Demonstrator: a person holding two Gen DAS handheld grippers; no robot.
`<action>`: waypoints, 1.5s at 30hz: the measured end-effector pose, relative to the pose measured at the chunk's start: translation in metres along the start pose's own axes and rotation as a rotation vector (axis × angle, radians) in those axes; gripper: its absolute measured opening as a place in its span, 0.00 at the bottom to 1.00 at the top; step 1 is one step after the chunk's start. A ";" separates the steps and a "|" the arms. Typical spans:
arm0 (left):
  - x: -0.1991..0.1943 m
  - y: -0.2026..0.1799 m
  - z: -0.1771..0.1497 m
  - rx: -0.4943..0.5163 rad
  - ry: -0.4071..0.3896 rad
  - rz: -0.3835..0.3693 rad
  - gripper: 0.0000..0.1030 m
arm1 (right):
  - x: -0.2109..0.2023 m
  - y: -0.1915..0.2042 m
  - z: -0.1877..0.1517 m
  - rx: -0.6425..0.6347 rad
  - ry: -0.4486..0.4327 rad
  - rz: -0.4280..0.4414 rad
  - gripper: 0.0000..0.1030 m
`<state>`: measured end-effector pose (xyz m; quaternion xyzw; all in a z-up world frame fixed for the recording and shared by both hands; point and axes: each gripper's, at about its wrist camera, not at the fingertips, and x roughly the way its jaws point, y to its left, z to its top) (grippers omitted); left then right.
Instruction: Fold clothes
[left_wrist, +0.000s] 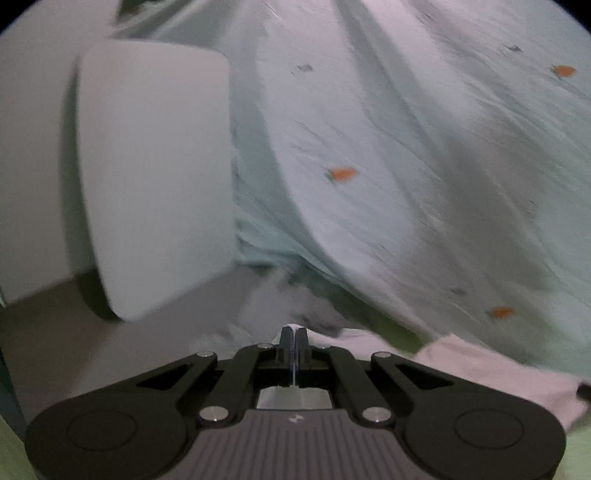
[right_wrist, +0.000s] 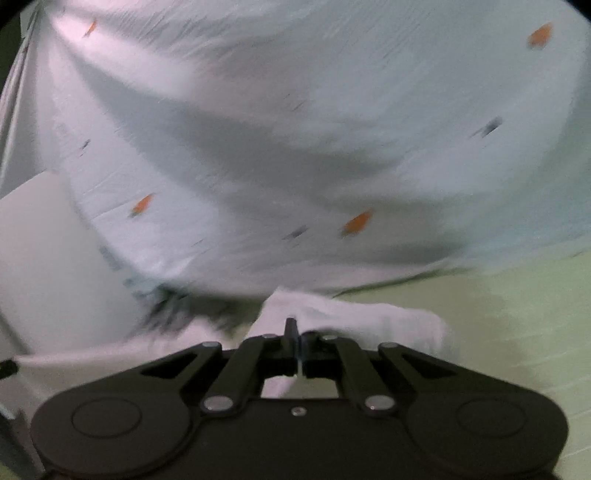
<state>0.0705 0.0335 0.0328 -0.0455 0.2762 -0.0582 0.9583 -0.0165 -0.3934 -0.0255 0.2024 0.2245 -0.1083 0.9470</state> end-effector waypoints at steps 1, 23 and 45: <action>-0.002 -0.006 -0.005 -0.004 0.019 -0.031 0.00 | -0.008 -0.011 0.006 -0.002 -0.024 -0.028 0.02; 0.025 -0.069 -0.061 0.131 0.330 -0.149 0.35 | -0.055 -0.168 -0.041 0.270 0.058 -0.504 0.45; 0.090 -0.160 -0.040 0.232 0.332 -0.222 0.80 | -0.045 -0.194 -0.065 0.447 0.055 -0.361 0.90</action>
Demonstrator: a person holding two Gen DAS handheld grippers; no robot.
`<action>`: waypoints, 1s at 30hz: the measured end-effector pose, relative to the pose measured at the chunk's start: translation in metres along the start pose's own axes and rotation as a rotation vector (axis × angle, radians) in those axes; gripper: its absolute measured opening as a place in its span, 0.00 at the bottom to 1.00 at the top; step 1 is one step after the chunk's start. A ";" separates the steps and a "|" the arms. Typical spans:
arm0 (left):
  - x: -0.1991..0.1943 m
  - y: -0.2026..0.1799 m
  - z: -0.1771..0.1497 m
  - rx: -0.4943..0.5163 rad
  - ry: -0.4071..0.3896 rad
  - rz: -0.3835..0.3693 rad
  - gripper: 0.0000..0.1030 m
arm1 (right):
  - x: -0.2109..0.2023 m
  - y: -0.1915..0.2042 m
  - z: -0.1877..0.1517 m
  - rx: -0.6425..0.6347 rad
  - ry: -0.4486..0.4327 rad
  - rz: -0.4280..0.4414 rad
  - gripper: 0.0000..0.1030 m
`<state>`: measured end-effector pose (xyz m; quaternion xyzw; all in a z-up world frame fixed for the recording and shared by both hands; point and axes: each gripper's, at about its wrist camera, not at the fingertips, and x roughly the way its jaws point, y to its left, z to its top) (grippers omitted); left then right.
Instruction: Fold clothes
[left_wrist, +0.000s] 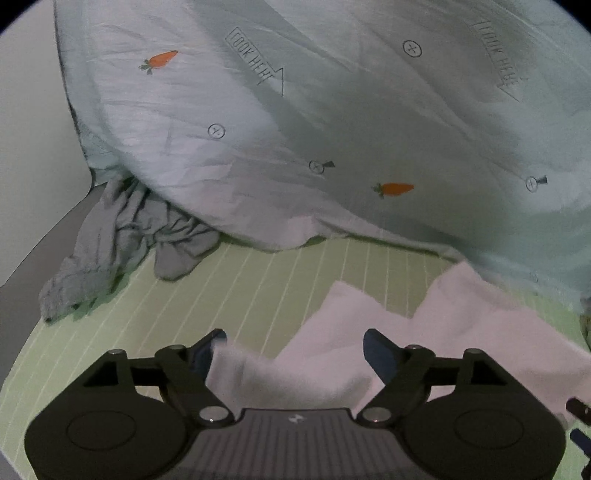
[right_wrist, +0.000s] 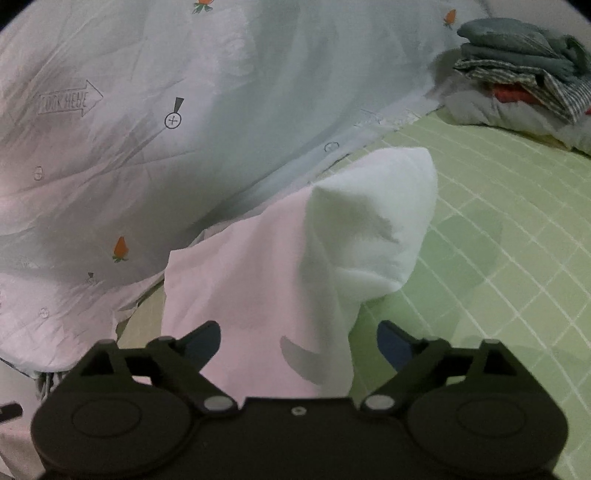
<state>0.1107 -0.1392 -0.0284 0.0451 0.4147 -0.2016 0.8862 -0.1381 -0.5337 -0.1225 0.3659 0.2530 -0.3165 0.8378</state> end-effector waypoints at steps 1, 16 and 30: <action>0.008 -0.002 0.006 0.008 0.002 -0.004 0.81 | 0.004 0.000 0.003 -0.001 0.001 -0.001 0.90; 0.198 -0.050 0.037 -0.005 0.286 -0.097 0.80 | 0.058 -0.009 0.029 0.156 0.057 -0.054 0.91; 0.155 -0.010 0.054 -0.143 0.183 -0.103 0.05 | 0.055 0.054 0.097 -0.143 -0.116 0.027 0.04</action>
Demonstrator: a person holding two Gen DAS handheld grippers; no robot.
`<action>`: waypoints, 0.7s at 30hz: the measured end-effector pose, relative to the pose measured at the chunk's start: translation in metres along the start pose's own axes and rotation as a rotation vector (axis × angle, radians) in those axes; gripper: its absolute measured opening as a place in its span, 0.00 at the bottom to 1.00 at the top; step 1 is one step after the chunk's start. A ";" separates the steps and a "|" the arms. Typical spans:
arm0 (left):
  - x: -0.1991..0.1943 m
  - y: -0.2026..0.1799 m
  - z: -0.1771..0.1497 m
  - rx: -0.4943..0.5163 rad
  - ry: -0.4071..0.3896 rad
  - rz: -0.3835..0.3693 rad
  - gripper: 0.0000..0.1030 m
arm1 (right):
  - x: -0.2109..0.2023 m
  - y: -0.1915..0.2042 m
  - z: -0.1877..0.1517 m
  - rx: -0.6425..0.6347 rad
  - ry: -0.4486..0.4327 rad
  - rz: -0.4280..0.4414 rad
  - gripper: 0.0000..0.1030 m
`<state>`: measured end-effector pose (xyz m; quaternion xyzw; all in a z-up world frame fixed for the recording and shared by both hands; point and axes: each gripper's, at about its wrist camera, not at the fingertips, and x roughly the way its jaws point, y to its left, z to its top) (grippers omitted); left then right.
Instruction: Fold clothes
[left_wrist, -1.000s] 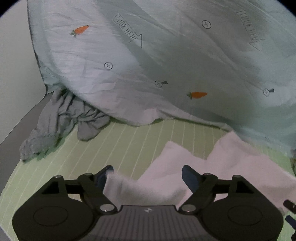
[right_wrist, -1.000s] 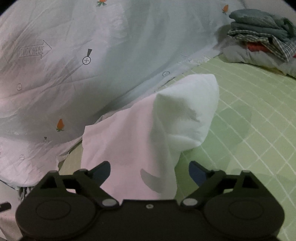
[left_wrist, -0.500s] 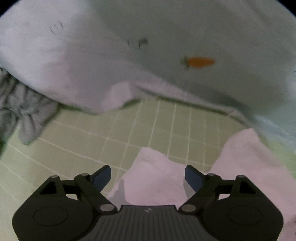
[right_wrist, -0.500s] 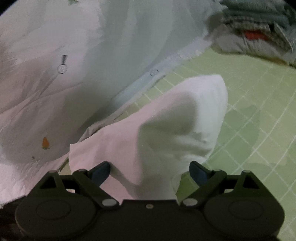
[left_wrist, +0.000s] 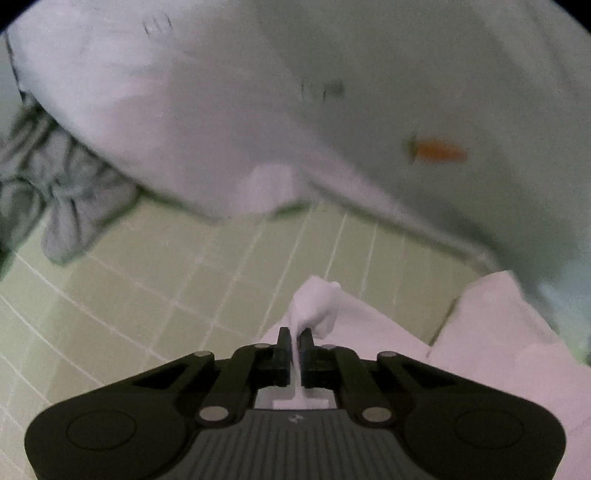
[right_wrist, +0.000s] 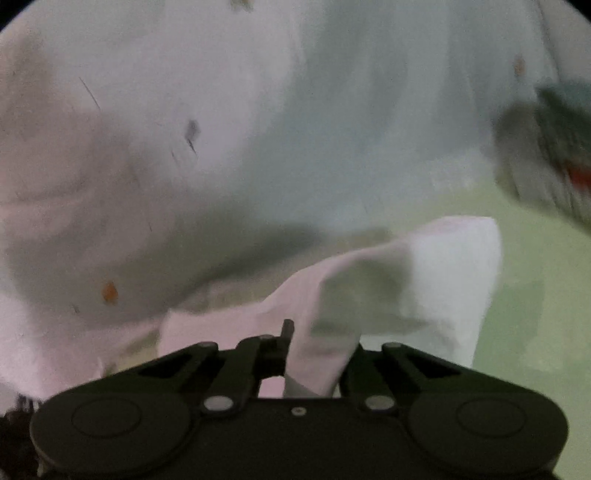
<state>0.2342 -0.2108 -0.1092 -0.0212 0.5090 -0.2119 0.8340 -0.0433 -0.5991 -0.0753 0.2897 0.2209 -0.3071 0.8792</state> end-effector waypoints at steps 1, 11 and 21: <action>-0.014 -0.003 0.005 0.001 -0.034 -0.004 0.05 | -0.004 0.006 0.013 -0.011 -0.039 0.011 0.04; -0.148 0.010 -0.009 0.108 -0.359 0.044 0.04 | -0.062 0.043 0.079 -0.009 -0.288 0.007 0.06; -0.135 0.148 -0.083 -0.241 -0.082 0.201 0.05 | -0.042 0.009 -0.064 0.152 0.104 -0.084 0.58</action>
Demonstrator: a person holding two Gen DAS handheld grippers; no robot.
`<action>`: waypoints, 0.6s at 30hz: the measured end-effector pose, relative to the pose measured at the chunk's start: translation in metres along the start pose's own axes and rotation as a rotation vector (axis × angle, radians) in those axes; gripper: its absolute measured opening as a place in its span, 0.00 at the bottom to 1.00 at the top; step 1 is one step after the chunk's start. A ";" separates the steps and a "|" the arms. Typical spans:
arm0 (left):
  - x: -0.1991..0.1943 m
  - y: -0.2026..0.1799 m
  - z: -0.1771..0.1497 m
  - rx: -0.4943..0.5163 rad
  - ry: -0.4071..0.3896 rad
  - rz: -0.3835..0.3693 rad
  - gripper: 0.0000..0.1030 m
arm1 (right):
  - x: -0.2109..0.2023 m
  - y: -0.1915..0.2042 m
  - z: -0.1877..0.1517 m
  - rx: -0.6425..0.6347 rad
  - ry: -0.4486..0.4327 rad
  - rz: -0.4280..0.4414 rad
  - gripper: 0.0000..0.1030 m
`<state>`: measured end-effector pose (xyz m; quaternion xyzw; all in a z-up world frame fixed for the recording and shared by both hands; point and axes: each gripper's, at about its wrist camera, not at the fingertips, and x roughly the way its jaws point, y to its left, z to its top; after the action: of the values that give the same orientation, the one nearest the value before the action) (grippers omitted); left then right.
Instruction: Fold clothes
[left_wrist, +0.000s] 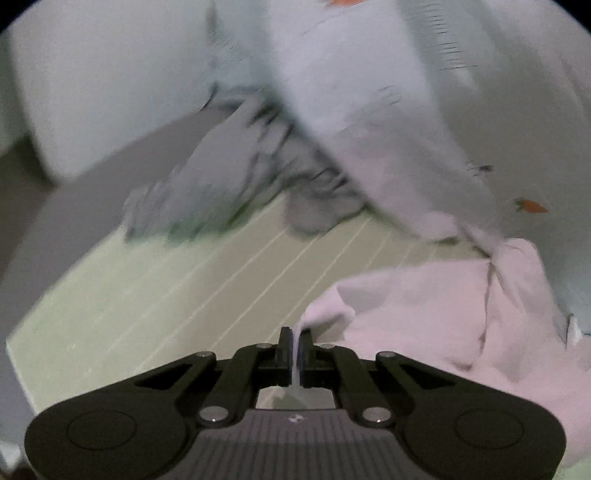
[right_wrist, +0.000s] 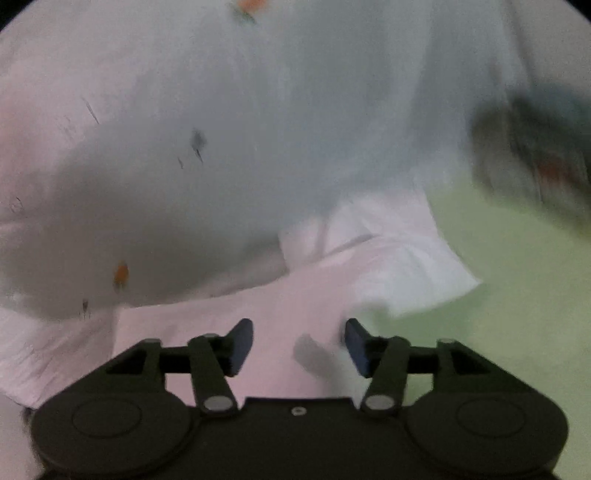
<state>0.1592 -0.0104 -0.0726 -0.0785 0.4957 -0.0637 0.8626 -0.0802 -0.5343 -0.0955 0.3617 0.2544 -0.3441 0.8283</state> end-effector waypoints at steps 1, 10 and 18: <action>-0.002 0.009 -0.006 -0.017 0.005 -0.020 0.05 | 0.001 -0.007 -0.016 0.054 0.034 0.010 0.58; -0.008 0.014 -0.023 0.131 0.007 -0.053 0.05 | 0.012 -0.023 -0.125 0.512 0.254 0.164 0.68; 0.016 0.021 -0.011 0.149 0.066 -0.089 0.07 | 0.028 0.000 -0.161 0.620 0.311 0.172 0.77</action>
<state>0.1586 0.0064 -0.0958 -0.0337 0.5137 -0.1412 0.8456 -0.0900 -0.4207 -0.2121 0.6639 0.2294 -0.2746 0.6567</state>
